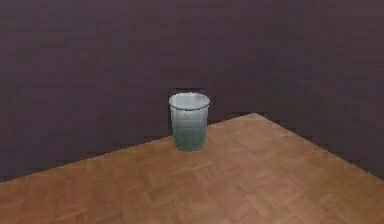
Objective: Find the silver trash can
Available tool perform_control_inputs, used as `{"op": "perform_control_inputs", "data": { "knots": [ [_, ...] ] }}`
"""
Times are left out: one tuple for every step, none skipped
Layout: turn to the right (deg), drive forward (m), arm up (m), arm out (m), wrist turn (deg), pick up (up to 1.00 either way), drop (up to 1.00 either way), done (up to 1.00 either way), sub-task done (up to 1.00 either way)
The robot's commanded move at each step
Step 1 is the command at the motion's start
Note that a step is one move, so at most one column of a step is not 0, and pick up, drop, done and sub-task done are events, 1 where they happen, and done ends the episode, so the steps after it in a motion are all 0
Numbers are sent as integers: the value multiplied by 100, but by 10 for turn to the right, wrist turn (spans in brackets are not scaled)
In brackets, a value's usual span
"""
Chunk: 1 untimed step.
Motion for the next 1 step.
{"op": "perform_control_inputs", "data": {
  "knots": [
    [0,100,0,0,0,0,0,0,0]
  ]
}}
